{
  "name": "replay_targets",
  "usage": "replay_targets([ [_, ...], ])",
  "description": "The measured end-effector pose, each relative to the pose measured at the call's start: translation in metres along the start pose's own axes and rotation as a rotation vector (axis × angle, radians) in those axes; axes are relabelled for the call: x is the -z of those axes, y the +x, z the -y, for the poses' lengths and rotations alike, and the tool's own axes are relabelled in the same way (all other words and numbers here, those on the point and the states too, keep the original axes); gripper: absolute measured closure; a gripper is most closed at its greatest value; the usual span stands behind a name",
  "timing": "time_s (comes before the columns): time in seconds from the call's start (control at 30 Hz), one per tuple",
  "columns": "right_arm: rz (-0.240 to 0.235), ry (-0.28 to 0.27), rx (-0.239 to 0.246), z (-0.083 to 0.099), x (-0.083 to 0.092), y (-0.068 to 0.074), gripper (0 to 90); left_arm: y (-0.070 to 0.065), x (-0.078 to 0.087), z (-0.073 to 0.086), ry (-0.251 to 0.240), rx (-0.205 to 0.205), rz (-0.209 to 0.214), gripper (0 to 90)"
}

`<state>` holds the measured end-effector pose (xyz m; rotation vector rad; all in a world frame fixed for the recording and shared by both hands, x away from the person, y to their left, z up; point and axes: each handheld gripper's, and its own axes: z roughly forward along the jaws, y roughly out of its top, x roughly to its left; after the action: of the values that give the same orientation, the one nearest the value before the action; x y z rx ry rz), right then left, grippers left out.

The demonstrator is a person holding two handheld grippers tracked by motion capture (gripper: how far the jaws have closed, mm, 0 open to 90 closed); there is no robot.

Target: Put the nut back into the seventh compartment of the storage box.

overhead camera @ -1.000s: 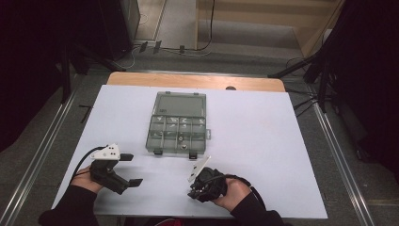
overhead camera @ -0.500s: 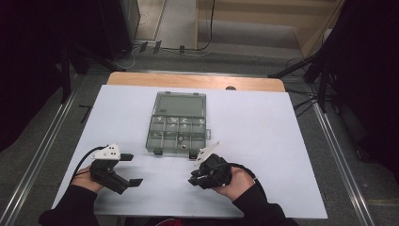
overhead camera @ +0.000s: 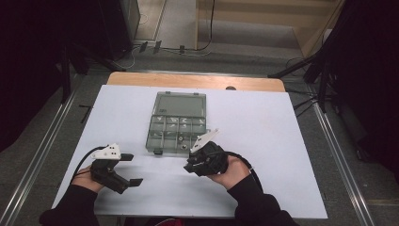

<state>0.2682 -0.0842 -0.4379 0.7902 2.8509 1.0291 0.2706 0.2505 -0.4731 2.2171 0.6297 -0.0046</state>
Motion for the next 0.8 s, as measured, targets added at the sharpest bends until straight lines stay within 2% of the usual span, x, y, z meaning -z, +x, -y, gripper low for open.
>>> replay_targets([
  [0.33, 0.026, -0.029, -0.002, -0.021, 0.003, -0.016, 71.7, 0.0, 0.0, 0.0, 0.002, 0.0, 0.0, 0.0],
  [0.67, 0.051, -0.041, -0.026, -0.038, -0.002, -0.031, 71.7, -0.001, -0.001, 0.001, 0.004, -0.006, 0.008, 0.0],
  [0.8, 0.063, -0.064, -0.009, -0.045, -0.003, -0.038, 71.7, -0.001, -0.002, 0.001, 0.004, -0.011, 0.011, 0.0],
])
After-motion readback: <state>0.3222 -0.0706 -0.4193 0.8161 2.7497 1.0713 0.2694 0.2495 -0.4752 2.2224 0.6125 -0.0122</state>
